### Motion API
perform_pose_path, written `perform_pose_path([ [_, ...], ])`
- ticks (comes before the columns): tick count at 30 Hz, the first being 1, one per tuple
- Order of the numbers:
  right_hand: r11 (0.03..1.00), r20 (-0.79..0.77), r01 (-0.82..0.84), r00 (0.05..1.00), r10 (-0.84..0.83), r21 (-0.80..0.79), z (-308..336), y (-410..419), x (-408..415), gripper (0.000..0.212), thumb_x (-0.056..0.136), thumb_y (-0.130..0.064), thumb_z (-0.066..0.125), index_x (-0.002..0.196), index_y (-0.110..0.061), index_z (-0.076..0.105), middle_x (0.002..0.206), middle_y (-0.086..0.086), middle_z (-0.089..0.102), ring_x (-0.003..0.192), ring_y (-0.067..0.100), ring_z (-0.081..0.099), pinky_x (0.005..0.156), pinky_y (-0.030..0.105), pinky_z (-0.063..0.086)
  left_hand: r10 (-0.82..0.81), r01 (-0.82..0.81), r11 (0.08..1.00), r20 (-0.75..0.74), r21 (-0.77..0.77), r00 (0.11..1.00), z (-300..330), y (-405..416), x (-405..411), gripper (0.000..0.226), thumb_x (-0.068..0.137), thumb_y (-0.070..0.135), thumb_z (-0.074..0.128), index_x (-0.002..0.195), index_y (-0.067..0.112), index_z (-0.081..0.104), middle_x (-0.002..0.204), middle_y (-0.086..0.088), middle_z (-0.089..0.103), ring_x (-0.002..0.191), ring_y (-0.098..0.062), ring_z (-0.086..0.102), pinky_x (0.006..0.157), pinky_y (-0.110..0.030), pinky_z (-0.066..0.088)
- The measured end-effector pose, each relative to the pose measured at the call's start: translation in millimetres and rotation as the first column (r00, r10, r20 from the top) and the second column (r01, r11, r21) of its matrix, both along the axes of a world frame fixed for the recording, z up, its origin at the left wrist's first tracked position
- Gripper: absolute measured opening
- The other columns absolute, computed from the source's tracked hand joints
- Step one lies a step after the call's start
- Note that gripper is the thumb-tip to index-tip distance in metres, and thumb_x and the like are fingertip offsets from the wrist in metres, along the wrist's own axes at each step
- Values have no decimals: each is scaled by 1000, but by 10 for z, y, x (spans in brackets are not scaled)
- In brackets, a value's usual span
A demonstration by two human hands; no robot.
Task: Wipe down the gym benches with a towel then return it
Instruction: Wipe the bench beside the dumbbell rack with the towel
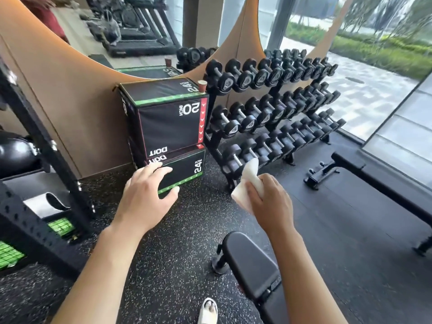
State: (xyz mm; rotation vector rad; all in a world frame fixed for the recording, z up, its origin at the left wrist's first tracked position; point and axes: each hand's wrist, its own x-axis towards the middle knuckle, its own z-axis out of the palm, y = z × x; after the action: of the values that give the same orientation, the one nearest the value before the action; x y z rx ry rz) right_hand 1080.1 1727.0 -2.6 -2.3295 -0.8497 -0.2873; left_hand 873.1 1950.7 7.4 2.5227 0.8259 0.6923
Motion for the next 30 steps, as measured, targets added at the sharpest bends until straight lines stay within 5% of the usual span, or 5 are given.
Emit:
perform_pose_path([
  [20,999,-19,19,1000,-18,29,-62,1290,2316,29,100,-52,52,85,-29,41,82,-15,51,73,11,51,62,33,35,-38,38,998,-2,56,999,129,1308,2314,51,90,47,60,136,25,61,147,1,54,137,-23,46,117,-52,39],
  [30,975,-41,219,975,-218,28,-199,1829,2876,28,100,-55,49,93,-28,50,91,-19,58,75,6,54,64,31,40,-247,248,968,-23,34,969,87,2168,3439,55,90,52,54,139,27,59,149,2,52,140,-23,43,118,-51,37],
])
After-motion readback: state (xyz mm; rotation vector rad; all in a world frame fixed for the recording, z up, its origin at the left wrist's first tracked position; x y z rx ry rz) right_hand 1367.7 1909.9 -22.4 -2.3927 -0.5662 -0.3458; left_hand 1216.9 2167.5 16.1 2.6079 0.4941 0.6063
